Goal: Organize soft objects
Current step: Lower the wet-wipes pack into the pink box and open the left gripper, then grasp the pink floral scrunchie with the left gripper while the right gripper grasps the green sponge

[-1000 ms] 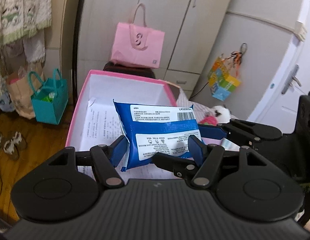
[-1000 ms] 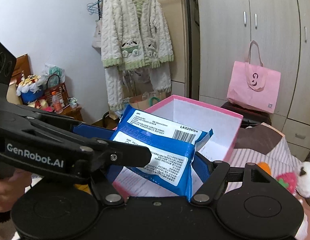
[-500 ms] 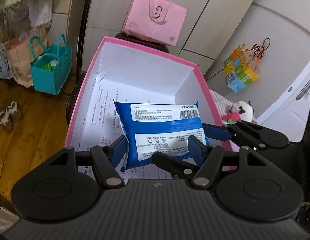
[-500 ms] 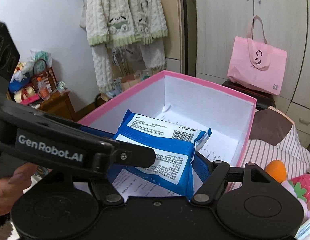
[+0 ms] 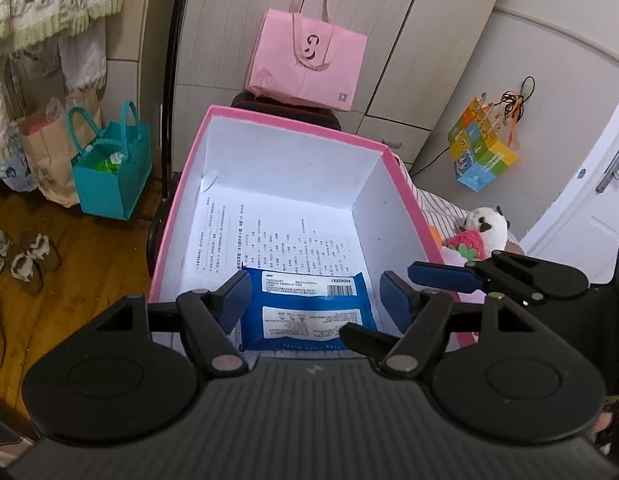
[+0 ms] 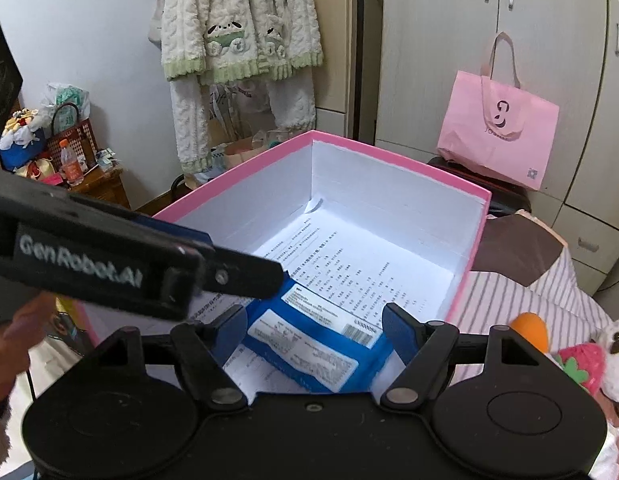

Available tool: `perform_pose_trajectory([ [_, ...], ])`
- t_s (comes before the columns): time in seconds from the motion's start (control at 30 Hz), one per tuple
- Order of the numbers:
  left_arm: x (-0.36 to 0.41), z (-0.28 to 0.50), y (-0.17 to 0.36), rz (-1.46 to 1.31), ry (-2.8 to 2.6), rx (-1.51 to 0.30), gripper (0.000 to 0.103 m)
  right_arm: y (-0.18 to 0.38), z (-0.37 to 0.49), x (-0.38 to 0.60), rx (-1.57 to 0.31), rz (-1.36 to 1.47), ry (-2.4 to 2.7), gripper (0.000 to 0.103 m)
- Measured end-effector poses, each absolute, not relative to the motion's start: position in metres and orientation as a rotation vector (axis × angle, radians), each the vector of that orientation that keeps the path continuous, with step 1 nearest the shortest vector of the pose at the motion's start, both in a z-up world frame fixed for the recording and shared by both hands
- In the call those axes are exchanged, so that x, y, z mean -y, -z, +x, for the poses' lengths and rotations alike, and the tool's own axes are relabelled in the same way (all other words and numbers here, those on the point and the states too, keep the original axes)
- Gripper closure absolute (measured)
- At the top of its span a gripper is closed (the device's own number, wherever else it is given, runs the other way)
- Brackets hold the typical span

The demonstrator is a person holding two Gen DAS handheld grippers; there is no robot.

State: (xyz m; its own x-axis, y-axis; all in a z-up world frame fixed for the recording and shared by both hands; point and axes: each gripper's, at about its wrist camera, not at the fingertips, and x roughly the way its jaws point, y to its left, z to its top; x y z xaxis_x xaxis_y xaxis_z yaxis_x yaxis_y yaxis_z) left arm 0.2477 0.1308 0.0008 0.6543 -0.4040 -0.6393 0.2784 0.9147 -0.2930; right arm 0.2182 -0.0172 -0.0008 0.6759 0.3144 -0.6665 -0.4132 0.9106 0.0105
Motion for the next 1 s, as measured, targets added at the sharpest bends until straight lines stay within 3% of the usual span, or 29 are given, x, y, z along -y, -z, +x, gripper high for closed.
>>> perform_pose_trajectory([
  [0.6, -0.097, 0.131, -0.073, -0.002, 0.622, -0.609, 0.023, -0.05, 0.109, 0.077, -0.613, -0.156, -0.47, 0.024],
  [1.0, -0.035, 0.098, -0.059, 0.187, 0.747, -0.656, 0.02, -0.036, 0.042, 0.153, -0.658, -0.174, -0.401, 0.024],
])
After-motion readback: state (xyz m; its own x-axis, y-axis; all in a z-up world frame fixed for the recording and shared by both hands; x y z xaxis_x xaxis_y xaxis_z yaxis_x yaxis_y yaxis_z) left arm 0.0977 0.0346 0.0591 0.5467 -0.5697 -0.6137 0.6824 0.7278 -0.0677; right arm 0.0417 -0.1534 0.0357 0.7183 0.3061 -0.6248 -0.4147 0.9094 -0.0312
